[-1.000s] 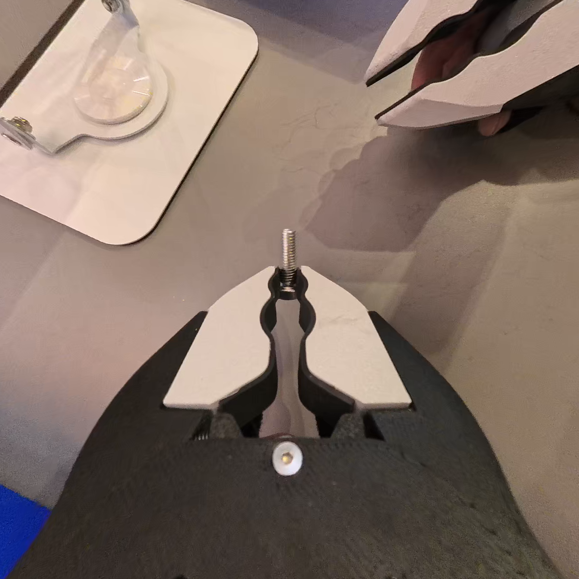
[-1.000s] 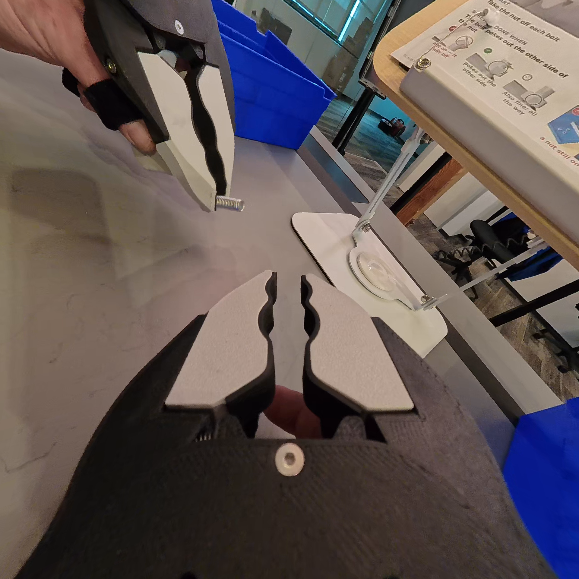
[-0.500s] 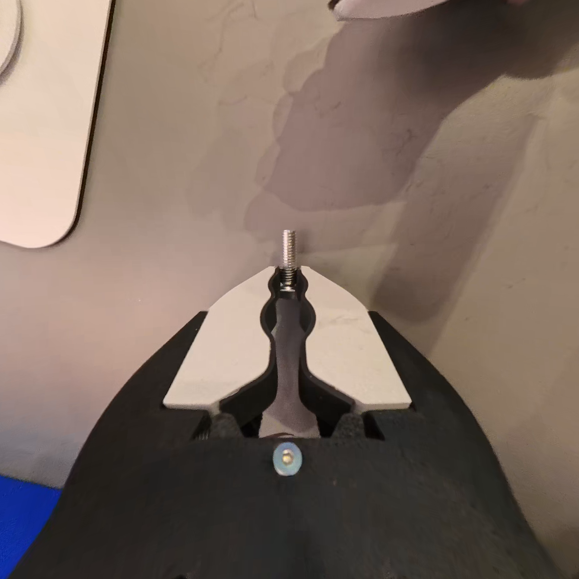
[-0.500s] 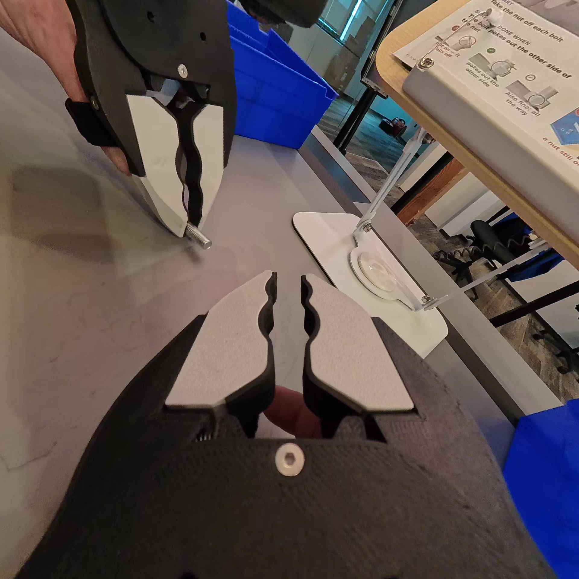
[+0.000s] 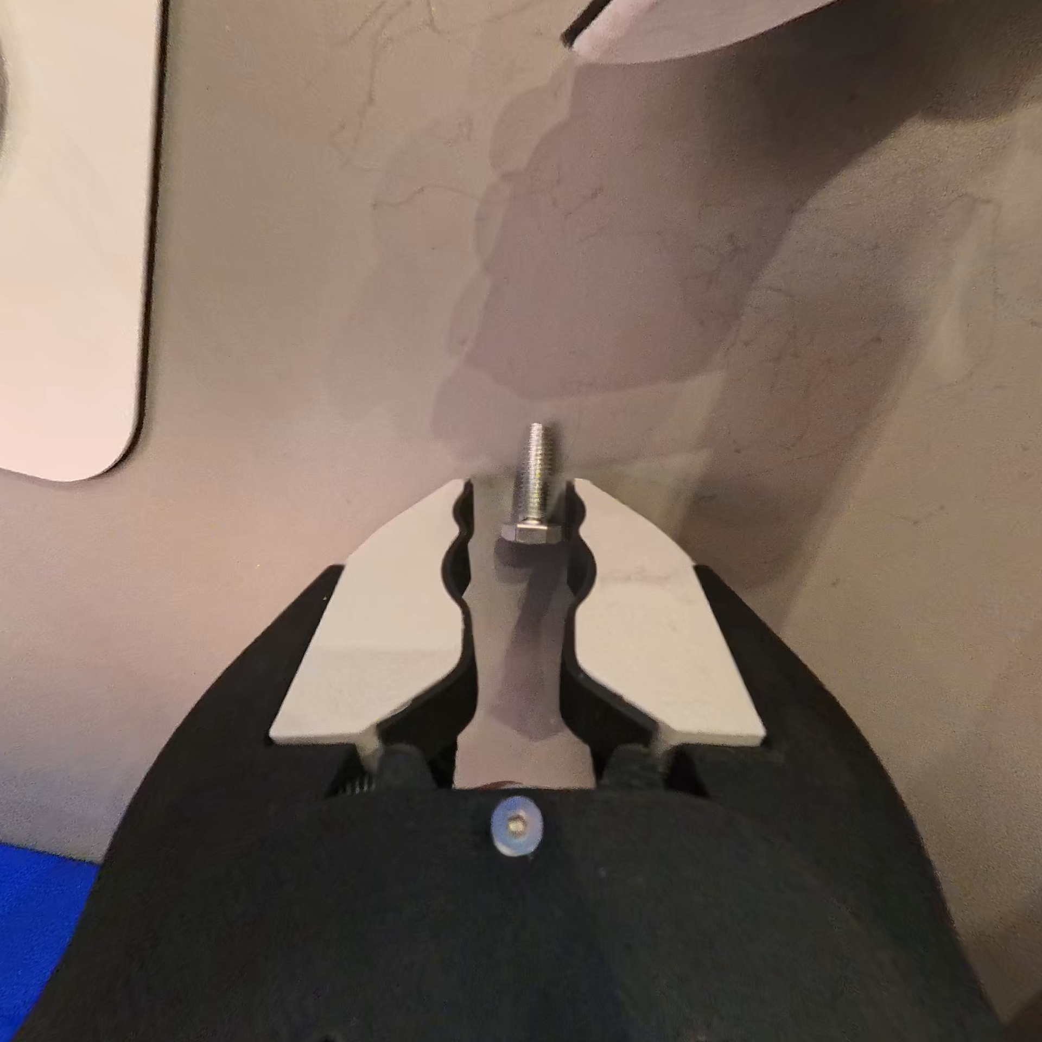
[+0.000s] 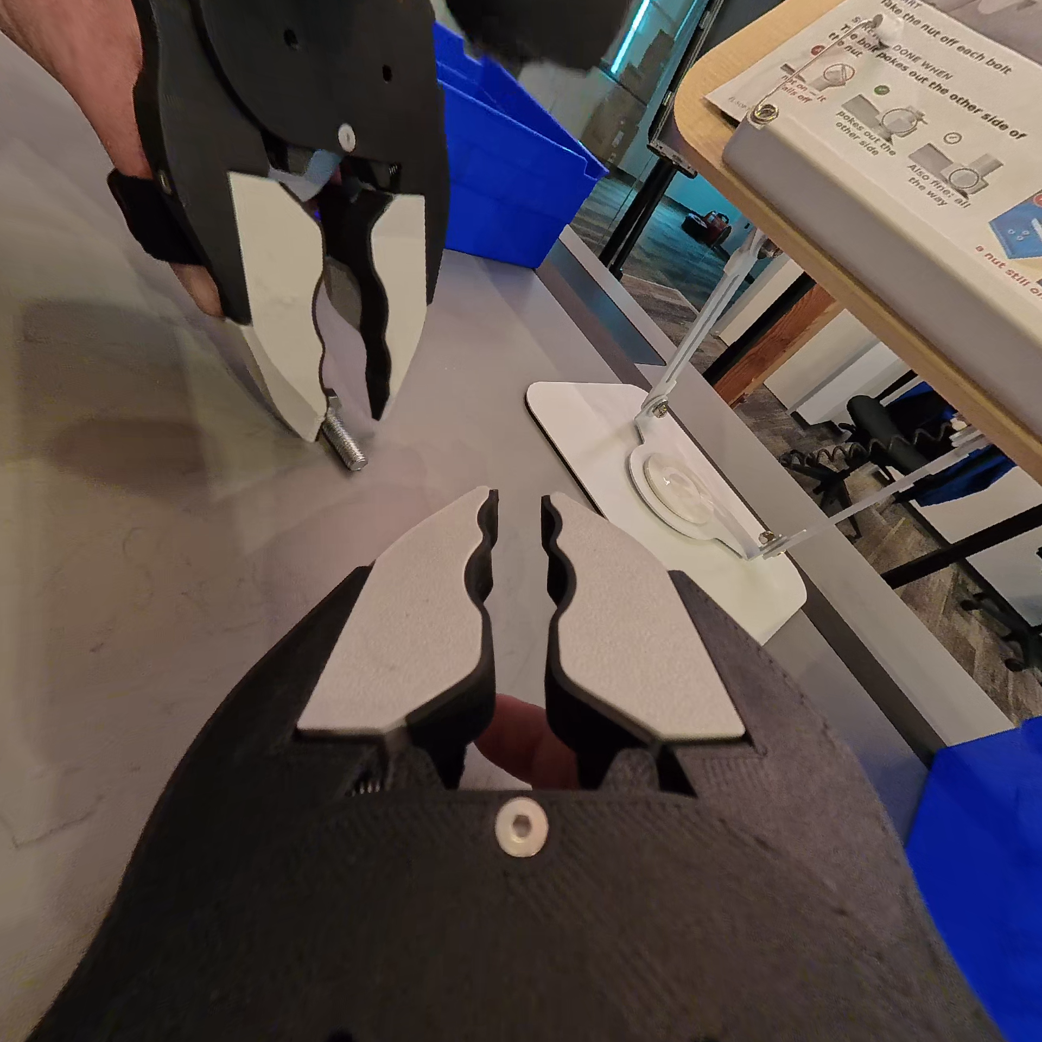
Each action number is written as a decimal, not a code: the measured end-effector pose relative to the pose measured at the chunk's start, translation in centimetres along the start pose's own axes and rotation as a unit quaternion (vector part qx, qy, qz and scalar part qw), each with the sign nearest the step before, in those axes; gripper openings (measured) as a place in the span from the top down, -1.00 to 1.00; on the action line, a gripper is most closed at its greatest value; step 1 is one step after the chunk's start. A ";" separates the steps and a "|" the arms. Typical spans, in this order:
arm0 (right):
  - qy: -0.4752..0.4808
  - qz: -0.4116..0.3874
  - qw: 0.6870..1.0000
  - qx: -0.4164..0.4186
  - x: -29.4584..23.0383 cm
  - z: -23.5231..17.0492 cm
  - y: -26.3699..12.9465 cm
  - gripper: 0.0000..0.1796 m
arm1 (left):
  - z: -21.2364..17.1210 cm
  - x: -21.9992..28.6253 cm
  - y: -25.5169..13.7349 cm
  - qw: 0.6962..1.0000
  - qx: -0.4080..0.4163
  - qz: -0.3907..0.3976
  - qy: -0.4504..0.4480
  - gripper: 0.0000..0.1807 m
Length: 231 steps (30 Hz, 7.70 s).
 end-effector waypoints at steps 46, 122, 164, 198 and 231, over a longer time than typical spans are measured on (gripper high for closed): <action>0.001 0.002 1.000 -0.003 0.1 -0.1 0.0 0.84 | -24.6 -16.4 -8.4 0.931 -0.166 0.052 -0.322 0.81; 0.423 0.365 0.776 0.292 0.0 5.8 -4.7 0.81 | 0.9 3.8 -8.5 0.914 0.358 0.100 0.163 0.56; 0.220 0.267 0.914 0.211 -1.0 5.2 -4.5 0.81 | -0.6 3.0 -5.8 0.903 0.395 -0.167 0.007 0.80; -0.032 0.247 0.950 0.190 -4.9 6.6 -6.2 0.80 | 0.8 7.1 -6.4 0.809 0.439 -0.391 0.006 0.80; 0.076 0.260 0.945 0.182 -3.5 5.7 -5.3 0.80 | 1.8 6.9 -7.0 0.888 0.421 -0.160 0.091 0.81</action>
Point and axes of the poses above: each gripper's, where its closed fingertips meet, y out along the fingers, z out of its top, x = y × z across the jaws, the point moved 5 cm from there along -y, back along the fingers, and after that the axes turned 2 degrees about -x, right-handed, at the moved point
